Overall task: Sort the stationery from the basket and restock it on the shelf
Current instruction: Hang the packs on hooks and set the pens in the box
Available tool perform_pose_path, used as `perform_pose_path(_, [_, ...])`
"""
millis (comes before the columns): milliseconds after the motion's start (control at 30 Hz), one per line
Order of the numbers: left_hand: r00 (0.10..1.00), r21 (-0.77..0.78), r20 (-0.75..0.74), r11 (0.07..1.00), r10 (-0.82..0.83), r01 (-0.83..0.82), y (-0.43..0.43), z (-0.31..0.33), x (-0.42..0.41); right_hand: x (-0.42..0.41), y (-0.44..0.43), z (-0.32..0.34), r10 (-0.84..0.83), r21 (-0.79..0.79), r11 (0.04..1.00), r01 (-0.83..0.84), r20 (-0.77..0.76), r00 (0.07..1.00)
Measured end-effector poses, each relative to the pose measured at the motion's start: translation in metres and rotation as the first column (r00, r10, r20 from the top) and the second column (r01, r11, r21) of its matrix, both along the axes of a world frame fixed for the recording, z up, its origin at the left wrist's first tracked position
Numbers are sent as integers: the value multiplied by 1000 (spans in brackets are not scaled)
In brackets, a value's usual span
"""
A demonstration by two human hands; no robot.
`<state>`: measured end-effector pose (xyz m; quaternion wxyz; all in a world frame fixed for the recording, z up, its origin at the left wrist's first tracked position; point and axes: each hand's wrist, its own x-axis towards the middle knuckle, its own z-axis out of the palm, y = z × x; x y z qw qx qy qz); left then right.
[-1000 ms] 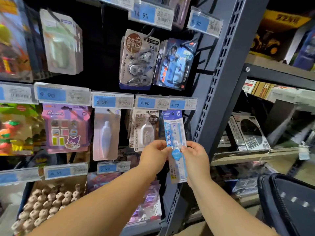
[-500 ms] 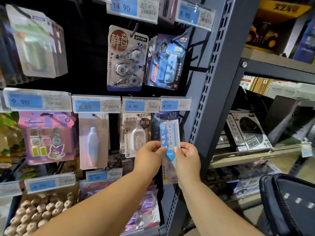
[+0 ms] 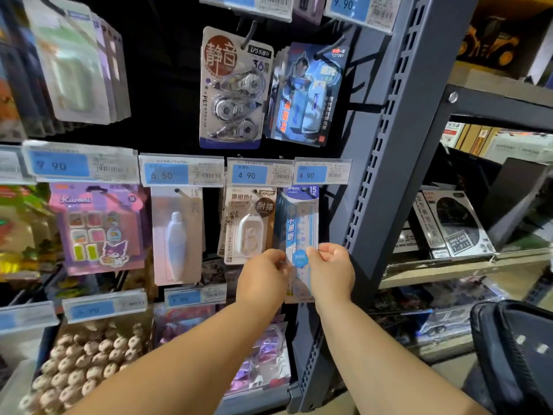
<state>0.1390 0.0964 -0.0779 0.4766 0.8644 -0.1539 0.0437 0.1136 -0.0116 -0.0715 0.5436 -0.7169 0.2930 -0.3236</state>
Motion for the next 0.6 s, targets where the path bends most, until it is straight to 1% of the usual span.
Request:
perform_pose_path(67, [1000, 65, 1, 998, 0, 0, 9, -8, -2, -1, 2, -4, 3, -18, 1000, -4, -47, 999])
perform_pose_path(167, [1000, 121, -19, 993, -8, 10, 25, -19, -4, -4, 4, -10, -9, -91, 996, 0, -98, 995])
perform_pose_path(300, [996, 251, -75, 965, -56, 73, 54, -26, -4, -14, 14, -12, -7, -198, 980, -20, -137, 991])
perform_pose_path(367, [992, 304, -113, 949, -58, 90, 79, -28, -1, -19, 31, -15, 38, -259, 962, -83, -174, 984])
perform_pose_path(433, [992, 347, -121, 934, -44, 84, 102, -27, 3, -25, 50, -20, 105, -325, 932, -158, -175, 979])
perform_pose_path(533, [992, 434, -114, 896, -46, 91, 153, -27, 2, -35, 91, -33, 268, -455, 826, -333, -203, 942])
perform_pose_path(600, [991, 531, -115, 838, -72, 122, 194, -30, -3, -38, 123, -46, 393, -477, 740, -474, -264, 881])
